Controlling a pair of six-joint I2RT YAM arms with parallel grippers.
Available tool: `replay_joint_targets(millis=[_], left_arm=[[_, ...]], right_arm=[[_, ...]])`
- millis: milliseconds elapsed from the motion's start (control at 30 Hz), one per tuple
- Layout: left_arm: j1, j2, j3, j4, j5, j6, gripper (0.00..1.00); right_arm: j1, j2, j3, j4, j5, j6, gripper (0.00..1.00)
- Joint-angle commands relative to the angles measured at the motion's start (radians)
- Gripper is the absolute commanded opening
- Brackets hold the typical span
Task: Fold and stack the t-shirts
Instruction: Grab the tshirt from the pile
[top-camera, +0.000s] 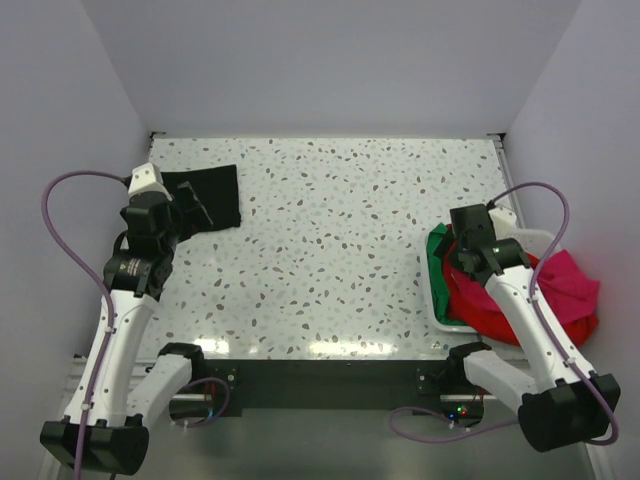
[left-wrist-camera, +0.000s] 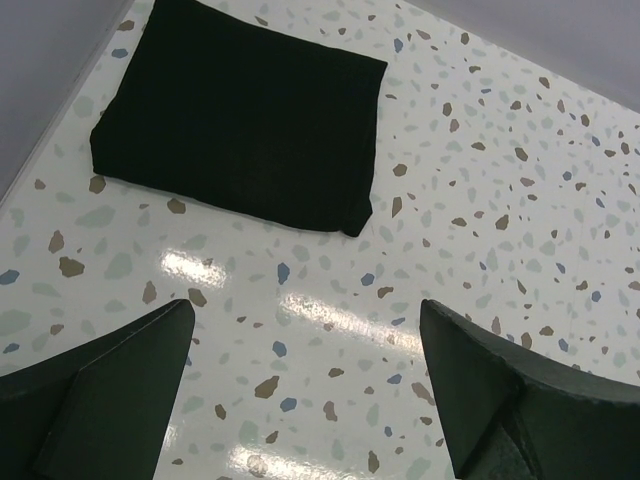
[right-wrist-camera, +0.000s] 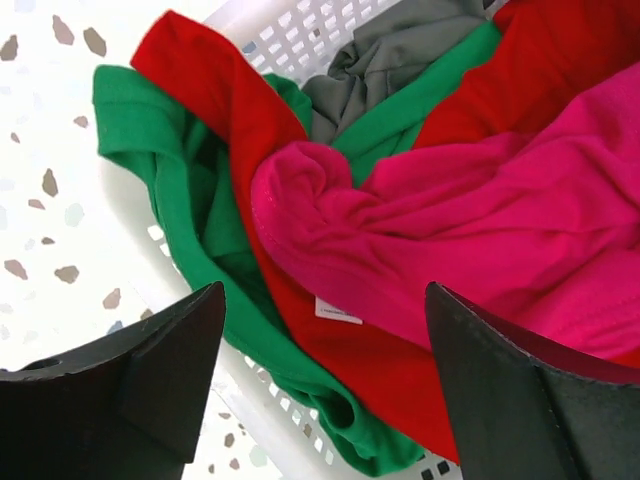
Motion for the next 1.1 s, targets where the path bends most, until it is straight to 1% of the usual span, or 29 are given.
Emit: replay_joint_targets(millis=[0,133,233,333,467,567,600,733,833,867,900,933,1000,1067], left_arm=[[0.001,-0.012,0.038,0.03,-0.002,0.018,1.0],[0.001,-0.009,0.035,0.033,0.016,0.016,1.0],[0.001,-0.009,0.032,0.033,0.018,0.018,1.0],[0.001,-0.006,0.034,0.036,0.016,0.024,1.0],[0.001,0.005,0.035,0.039,0.016,0.028,1.0],[0.001,0.016,0.047,0.039,0.015,0.032,1.0],[0.001,0.016,0.051,0.039,0.015,0.032,1.0],[0.001,0.019,0.049,0.036,0.011,0.03,1.0],[0.001,0.017,0.043,0.036,0.014,0.029,1.0],[0.001,0.017,0.04,0.039,0.018,0.028,1.0],[0.001,0.019,0.04,0.043,0.021,0.027,1.0],[0.001,0.022,0.038,0.045,0.022,0.025,1.0],[0.001,0.027,0.04,0.047,0.024,0.025,1.0],[0.001,0.034,0.047,0.05,0.024,0.025,1.0]], right_arm=[[-0.035,0.006,-0.006,0.081,-0.016,0.018,0.82],[-0.141,0.015,-0.014,0.049,-0.03,0.014,0.77],[-0.21,0.018,-0.036,0.024,-0.049,0.006,0.77],[-0.276,0.027,-0.068,0.035,-0.091,-0.005,0.77],[-0.305,0.069,-0.129,0.081,-0.15,-0.006,0.76],[-0.319,0.109,-0.151,0.105,-0.177,-0.012,0.67],[-0.327,0.116,-0.151,0.107,-0.179,-0.017,0.55],[-0.333,0.113,-0.112,0.069,-0.148,-0.041,0.26],[-0.335,0.092,-0.037,0.009,-0.128,-0.055,0.18],[-0.333,0.077,0.008,-0.005,-0.116,-0.061,0.11],[-0.335,0.067,0.033,-0.034,-0.108,-0.074,0.08],[-0.333,0.058,0.088,-0.049,-0.102,-0.081,0.02],[-0.333,0.04,0.154,-0.095,-0.075,-0.104,0.0],[-0.335,0.027,0.269,-0.122,-0.046,-0.117,0.0]])
